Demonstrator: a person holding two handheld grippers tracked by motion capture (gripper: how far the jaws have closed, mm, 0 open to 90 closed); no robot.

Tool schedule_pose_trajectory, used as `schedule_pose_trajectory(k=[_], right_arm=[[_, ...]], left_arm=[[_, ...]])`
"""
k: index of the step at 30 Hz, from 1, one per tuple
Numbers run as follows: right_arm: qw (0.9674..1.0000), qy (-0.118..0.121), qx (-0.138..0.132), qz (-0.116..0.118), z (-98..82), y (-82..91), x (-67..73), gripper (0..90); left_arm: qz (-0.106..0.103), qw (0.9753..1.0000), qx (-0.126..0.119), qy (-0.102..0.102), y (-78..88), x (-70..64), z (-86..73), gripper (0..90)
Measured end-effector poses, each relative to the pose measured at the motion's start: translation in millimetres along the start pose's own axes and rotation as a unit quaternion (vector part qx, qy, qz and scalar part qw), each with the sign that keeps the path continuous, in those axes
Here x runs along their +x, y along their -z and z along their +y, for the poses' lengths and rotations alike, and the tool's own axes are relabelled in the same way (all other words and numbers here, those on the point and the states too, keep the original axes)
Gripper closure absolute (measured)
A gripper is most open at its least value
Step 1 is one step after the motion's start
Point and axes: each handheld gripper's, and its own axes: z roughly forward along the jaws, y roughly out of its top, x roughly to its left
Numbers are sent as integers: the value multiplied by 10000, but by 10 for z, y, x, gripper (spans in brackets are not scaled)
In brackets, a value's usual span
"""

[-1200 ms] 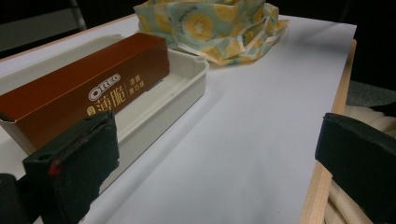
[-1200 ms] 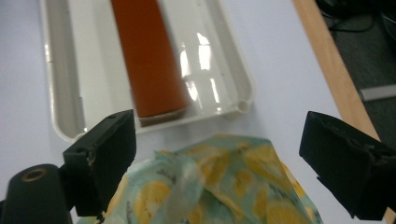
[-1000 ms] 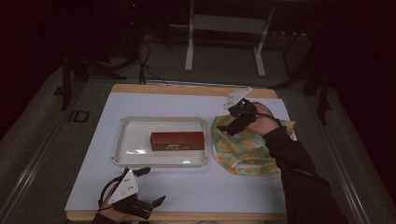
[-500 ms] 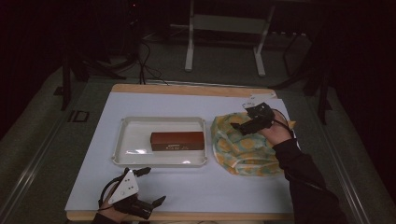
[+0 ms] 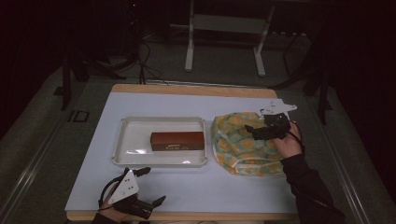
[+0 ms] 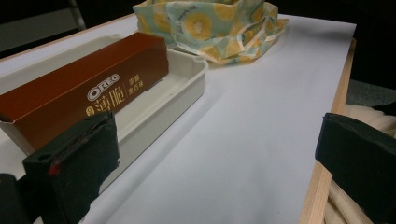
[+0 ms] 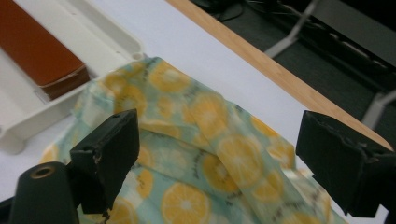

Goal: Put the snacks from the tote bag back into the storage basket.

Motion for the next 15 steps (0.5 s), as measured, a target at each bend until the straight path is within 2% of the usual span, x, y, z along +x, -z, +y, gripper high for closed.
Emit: schedule_pose_trajectory(k=[7, 10, 15], right_arm=[[9995, -222, 2, -234, -153, 111, 23, 135], [9985, -413, -165, -317, -258, 202, 32, 135], [9973, -491, -293, -471, -399, 297, 58, 133]], left_arm=[[-1, 10000, -14, 8, 2, 0, 0, 0], [-6, 10000, -19, 7, 2, -1, 0, 0], [-16, 10000, -13, -2, 1, -2, 0, 0]])
